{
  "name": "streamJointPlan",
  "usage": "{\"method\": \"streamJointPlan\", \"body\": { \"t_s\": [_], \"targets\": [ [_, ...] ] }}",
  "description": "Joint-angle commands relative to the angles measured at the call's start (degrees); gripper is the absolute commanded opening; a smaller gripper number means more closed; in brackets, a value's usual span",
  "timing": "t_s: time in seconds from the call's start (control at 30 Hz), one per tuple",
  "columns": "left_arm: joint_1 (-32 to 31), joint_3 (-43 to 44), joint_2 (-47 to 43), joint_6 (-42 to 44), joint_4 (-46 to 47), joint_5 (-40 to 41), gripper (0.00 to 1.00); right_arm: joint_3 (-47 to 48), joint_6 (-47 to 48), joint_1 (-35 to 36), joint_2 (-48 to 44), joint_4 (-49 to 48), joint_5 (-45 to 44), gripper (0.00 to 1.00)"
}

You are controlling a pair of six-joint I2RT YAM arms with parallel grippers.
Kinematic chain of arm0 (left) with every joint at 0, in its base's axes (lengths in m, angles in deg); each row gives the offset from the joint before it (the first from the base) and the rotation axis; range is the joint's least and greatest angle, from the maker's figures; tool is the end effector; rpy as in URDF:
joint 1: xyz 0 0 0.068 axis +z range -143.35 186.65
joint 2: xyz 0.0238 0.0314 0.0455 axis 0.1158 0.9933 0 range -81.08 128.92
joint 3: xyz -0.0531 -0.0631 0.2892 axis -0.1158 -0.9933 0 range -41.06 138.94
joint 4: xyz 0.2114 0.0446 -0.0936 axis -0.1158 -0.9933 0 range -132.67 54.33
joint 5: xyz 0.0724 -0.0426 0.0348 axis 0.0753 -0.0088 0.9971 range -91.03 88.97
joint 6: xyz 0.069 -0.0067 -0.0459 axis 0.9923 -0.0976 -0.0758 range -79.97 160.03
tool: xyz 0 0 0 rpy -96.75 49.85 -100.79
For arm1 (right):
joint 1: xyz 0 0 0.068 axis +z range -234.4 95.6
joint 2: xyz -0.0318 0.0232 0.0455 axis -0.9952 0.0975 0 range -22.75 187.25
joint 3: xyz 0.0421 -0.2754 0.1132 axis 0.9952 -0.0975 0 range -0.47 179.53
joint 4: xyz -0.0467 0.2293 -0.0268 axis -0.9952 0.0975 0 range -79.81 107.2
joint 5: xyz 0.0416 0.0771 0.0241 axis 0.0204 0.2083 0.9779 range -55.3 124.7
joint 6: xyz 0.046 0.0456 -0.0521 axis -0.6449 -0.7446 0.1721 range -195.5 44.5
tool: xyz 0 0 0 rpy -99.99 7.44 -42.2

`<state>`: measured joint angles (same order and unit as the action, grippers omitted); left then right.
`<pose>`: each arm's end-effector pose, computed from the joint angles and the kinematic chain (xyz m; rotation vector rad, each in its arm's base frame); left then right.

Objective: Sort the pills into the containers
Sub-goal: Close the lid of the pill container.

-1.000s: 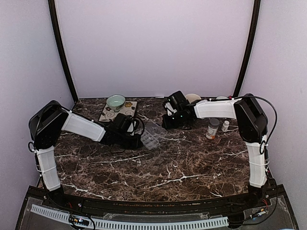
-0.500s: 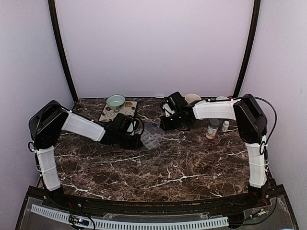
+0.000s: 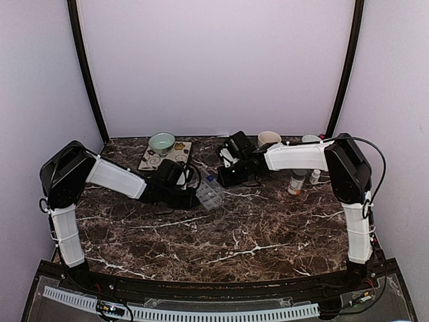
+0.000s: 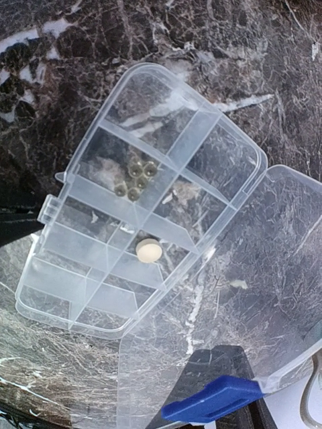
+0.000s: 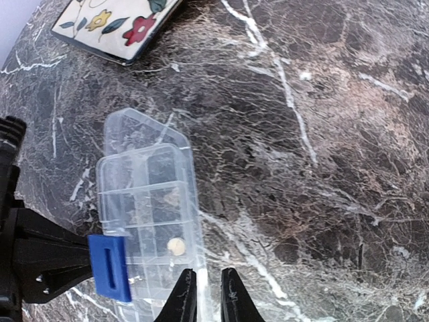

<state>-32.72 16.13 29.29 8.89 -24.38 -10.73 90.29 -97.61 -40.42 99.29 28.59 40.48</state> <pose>0.3079 -0.2685 0.1530 0.2663 2.4180 -0.7949 0.3450 0.3432 0.1888 -0.5273 2.4809 0.6151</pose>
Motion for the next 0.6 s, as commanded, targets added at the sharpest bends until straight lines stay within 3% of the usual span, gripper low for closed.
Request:
{"method": "streamJointPlan", "body": {
  "t_s": [0.0, 0.57],
  "targets": [
    [0.59, -2.05, -0.91, -0.11, -0.96, 0.19, 0.00, 2.60, 0.40, 1.56, -0.63, 0.26, -0.15, 0.15],
    [1.20, -6.70, -3.29, -1.18, 1.84, 0.30, 0.00, 5.45, 0.37, 4.33, 1.50, 2.13, -0.60, 0.15]
  ]
}}
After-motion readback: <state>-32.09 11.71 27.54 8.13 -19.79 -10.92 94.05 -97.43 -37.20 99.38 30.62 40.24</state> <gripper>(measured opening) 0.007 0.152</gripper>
